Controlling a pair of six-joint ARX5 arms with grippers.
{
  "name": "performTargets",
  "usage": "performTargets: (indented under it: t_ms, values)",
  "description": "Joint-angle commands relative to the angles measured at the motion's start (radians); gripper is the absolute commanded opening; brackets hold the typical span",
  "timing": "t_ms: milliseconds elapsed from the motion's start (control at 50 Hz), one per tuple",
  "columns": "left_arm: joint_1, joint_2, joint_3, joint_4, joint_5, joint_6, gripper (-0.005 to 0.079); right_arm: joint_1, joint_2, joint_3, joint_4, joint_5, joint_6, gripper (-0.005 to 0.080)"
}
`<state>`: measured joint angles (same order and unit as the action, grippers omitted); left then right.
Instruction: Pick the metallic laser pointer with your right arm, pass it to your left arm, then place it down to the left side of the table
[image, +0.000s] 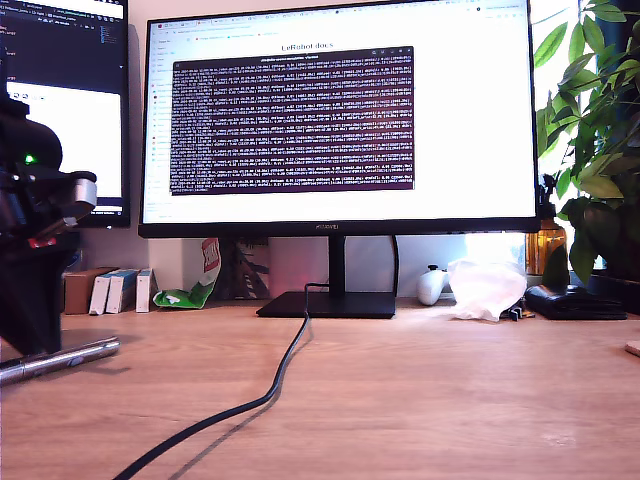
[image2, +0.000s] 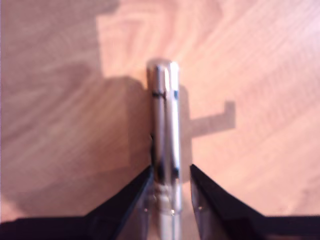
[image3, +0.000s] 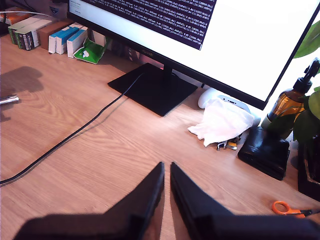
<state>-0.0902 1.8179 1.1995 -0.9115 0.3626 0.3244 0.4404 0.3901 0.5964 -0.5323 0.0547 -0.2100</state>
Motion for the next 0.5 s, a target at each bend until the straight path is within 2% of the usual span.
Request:
performTargets:
  t_ms: [0,160,320,480]
  values:
    - [-0.003,0.000,0.017,-0.019,0.020,0.007,0.0205,0.004,-0.003,-0.019,0.005,-0.004,0.005,-0.0013]
    - [-0.003,0.000,0.069,-0.063,0.087,0.007,0.0203,0.004,-0.003,-0.019,-0.003,-0.004,0.005,-0.0013]
    - [-0.003,0.000,0.122,-0.111,0.094,0.007,0.0188,0.004,-0.003,-0.019,-0.004,-0.004,0.018,-0.0013]
    - [0.000,-0.012,0.140,-0.127,0.098,0.016,-0.0019,0.004,-0.003,-0.019,-0.004,-0.039,0.100,-0.0013]
